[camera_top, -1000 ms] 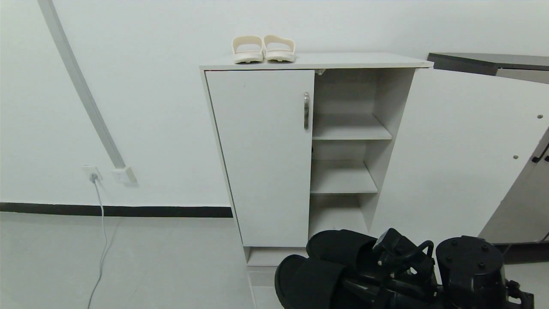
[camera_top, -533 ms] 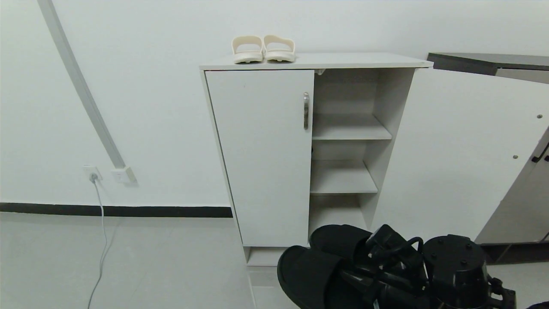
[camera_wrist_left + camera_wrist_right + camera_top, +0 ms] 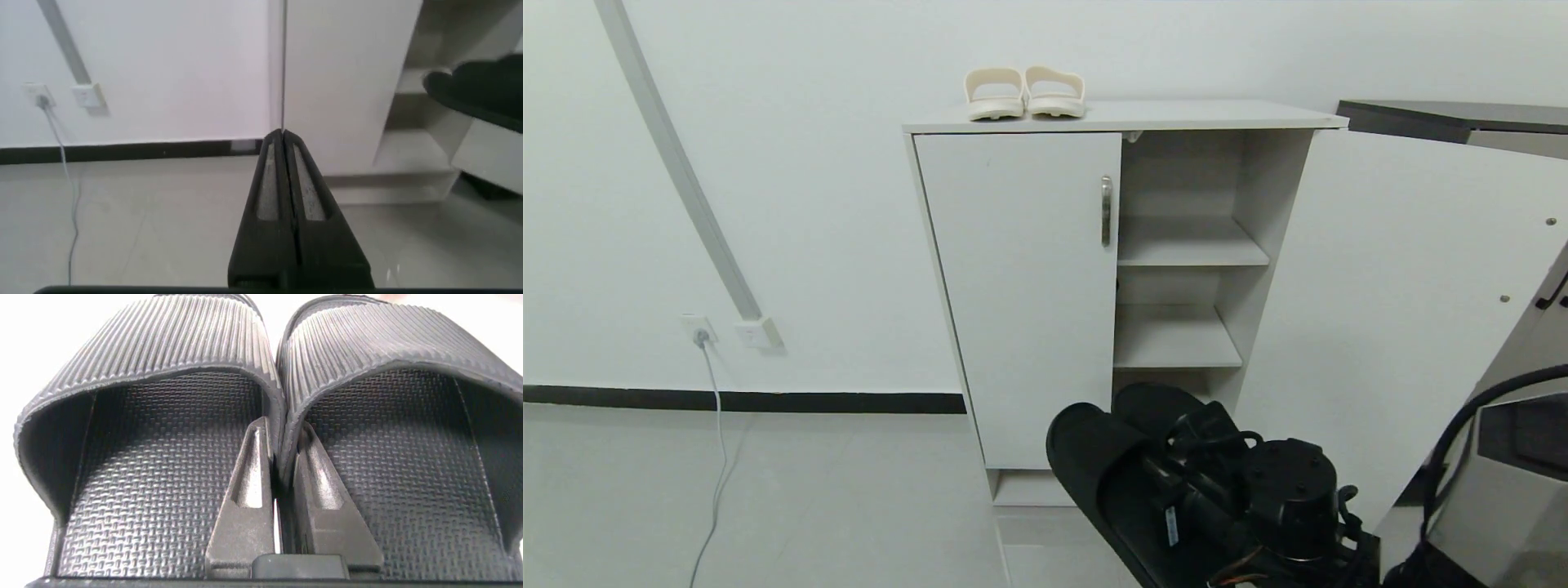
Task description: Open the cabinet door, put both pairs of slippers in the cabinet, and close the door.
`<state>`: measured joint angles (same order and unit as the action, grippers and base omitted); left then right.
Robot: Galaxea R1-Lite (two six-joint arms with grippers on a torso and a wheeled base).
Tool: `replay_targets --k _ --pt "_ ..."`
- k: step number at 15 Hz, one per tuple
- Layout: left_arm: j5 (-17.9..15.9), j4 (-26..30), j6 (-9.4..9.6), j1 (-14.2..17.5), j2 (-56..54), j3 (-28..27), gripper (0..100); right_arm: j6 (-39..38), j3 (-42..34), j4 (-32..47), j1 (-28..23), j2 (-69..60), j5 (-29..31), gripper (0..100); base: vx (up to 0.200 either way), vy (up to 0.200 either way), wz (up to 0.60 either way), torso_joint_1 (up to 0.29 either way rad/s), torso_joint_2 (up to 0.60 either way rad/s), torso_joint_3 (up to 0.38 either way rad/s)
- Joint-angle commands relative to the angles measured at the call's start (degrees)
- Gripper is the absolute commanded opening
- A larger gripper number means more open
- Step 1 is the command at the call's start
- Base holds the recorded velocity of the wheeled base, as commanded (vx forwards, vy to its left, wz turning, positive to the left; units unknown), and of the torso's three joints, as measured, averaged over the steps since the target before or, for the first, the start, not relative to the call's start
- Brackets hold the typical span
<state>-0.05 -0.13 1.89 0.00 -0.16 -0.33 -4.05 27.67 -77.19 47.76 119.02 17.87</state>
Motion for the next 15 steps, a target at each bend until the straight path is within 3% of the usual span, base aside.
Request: replay_targets --k 1,2,6,9,12,15 --pt "-0.7 0.2 0.31 0.0 0.2 0.3 0 -0.1 3.3 -0.2 0.2 4.7 1.7 0 0.000 0.000 0.00 0.000 0.00 0.000" --pt "-2.7 0.3 1.10 0.0 0.2 0.3 0 -0.1 6.3 -0.1 0.1 6.1 3.8 0 0.000 0.000 0.00 0.000 0.00 0.000" --pt "-2.5 0.4 -0.40 0.0 0.2 0.3 0 -0.2 15.1 0.6 0.7 10.8 17.1 0 0.000 0.000 0.00 0.000 0.00 0.000" --pt "-2.5 0.4 -0.31 0.0 0.2 0.3 0 -0.9 21.8 4.9 2.1 11.7 27.0 0 0.000 0.000 0.00 0.000 0.00 0.000" --pt "-2.5 0.4 -0.31 0.0 0.2 0.3 0 -2.2 24.4 5.0 0.3 14.3 28.4 0 0.000 0.000 0.00 0.000 0.00 0.000" --pt "-2.4 0.4 -0.22 0.0 0.2 0.3 0 -2.9 25.4 5.1 -1.0 16.0 28.4 0 0.000 -0.200 0.00 0.002 0.00 0.004"
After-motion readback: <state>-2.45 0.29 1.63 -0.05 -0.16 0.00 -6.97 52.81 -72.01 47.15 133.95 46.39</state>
